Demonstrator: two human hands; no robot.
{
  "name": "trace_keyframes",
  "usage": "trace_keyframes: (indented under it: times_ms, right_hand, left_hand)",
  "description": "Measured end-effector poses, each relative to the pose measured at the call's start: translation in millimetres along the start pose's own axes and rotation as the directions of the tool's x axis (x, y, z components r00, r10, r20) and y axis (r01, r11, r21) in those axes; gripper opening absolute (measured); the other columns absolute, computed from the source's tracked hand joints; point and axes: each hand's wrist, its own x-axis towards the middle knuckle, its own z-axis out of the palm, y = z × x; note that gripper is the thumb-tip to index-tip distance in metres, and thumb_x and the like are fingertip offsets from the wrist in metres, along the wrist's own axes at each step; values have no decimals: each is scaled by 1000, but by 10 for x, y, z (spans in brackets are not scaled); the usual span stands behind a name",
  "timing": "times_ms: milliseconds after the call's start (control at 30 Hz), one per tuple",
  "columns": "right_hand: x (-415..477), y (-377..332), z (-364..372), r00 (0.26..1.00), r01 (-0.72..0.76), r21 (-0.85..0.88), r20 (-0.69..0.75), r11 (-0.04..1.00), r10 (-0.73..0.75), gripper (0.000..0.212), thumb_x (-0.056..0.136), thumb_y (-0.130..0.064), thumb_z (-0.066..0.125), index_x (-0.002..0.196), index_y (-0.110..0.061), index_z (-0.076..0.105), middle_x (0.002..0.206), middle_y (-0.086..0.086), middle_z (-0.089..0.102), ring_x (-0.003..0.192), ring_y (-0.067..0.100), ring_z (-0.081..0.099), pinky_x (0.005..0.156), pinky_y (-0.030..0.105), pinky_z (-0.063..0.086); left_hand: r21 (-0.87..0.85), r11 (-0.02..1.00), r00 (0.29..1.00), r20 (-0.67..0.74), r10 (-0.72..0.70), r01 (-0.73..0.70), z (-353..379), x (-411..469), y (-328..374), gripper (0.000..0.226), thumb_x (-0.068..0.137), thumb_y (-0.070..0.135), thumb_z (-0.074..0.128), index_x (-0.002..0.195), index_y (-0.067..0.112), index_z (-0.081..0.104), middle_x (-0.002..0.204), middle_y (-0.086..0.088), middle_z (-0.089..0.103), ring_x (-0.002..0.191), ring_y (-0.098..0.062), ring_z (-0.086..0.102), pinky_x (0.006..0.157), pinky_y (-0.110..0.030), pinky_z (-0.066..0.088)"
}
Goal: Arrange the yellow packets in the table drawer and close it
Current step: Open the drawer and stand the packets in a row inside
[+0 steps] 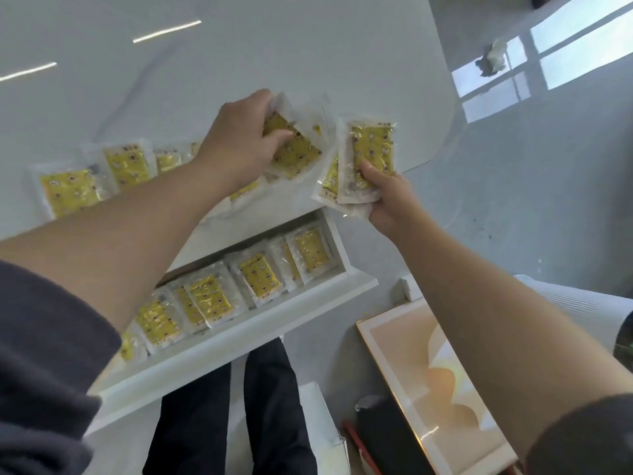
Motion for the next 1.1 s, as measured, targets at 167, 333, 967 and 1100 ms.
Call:
trace_keyframes:
  times_ms: [167, 333, 967, 1100]
  right_hand:
    - [-316, 441, 20, 992, -94, -119, 74, 988, 104, 40, 90, -8, 61, 129, -2, 54, 120, 17, 66, 107, 34, 66, 82, 50, 55]
    - [-566, 987, 193, 971, -142, -464, 107, 874, 214, 32, 89, -10, 65, 119, -2, 58, 105, 14, 69, 95, 31, 70, 82, 46, 57]
    - [-418, 3183, 1174, 995, -98, -667, -82, 738, 58, 34, 88, -25, 70, 117, -13, 56, 101, 0, 66, 91, 18, 65, 67, 27, 53]
    - [-198, 3429, 1285, 998, -70, -756, -58, 651, 40, 40, 89, -27, 67, 124, -12, 55, 102, -1, 65, 84, 14, 59, 60, 22, 43]
  left_hand:
    - [-144, 971, 967, 199, -161, 192, -106, -755, -331, 17, 91, 27, 64, 85, 19, 50, 77, 9, 52, 71, -13, 51, 60, -24, 37]
    - [-33, 961, 904, 349, -245, 274, -130, -1558, -1023, 21, 90, 26, 65, 88, 10, 52, 81, -3, 56, 72, -17, 50, 63, -32, 36]
    - [-362, 402, 525, 368, -767, 841, 114, -3004, -3200, 12, 89, 18, 64, 100, 21, 61, 106, -6, 66, 90, -27, 66, 81, -45, 56]
    - [163, 679, 614, 316, -724, 716, 175, -2966, -3425, 44, 95, 23, 56, 136, 12, 46, 126, -12, 55, 108, -30, 55, 78, -32, 44]
